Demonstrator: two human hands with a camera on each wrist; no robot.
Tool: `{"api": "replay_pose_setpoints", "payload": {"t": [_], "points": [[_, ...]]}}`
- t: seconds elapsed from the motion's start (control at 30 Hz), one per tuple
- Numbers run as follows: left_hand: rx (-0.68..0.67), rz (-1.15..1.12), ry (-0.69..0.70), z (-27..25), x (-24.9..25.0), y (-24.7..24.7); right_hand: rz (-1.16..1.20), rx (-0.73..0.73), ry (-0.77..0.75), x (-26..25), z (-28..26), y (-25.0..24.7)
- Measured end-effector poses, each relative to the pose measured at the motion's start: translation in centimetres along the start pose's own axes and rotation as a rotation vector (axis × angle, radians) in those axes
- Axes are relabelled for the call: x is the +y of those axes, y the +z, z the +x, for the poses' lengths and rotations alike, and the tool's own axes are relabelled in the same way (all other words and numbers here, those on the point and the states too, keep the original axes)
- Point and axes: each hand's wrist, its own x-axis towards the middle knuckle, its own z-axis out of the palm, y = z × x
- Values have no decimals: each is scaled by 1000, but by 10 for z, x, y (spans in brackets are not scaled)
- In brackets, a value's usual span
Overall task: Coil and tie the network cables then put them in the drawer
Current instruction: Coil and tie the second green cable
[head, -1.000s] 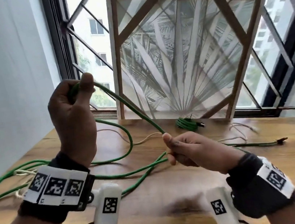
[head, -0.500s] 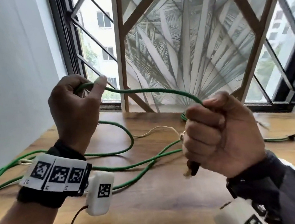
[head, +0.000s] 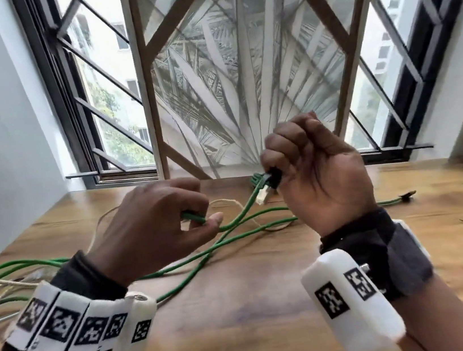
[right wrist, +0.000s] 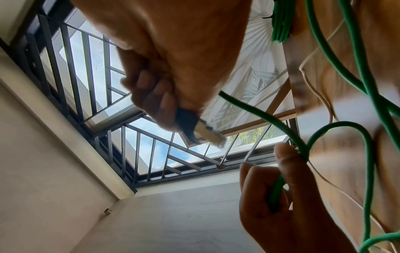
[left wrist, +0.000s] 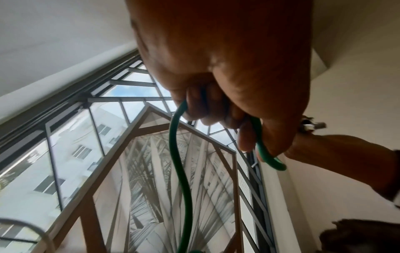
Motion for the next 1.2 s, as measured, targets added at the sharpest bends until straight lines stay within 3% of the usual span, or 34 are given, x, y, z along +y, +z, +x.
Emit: {"api": "replay_pose_setpoints", "payload": {"t": [0.23,0.4,0.63,0.8,0.93,1.1,1.2], "points": [[-21,-69,198,0,29,-4,-102,93,-169,17,8,-1],[-13,-100,232,-3,27,-10,-239,85,-113,23,10,-5],[-24,-149,287,-7,32,-18,-606,-81,-224,37,5,-12],[73,-102,290,-8,26,-23,-887,-155,-272,48,1,-12],[250,79,231,-7,23,-26,-1044,-195,-196,49,-4,-8],[408,206,187,-3,18,-24,-1099,-185,121,56,-11,-5],[448,169,184,-1,16,-22,-1108,-157,212,58,-14,-4]]}}
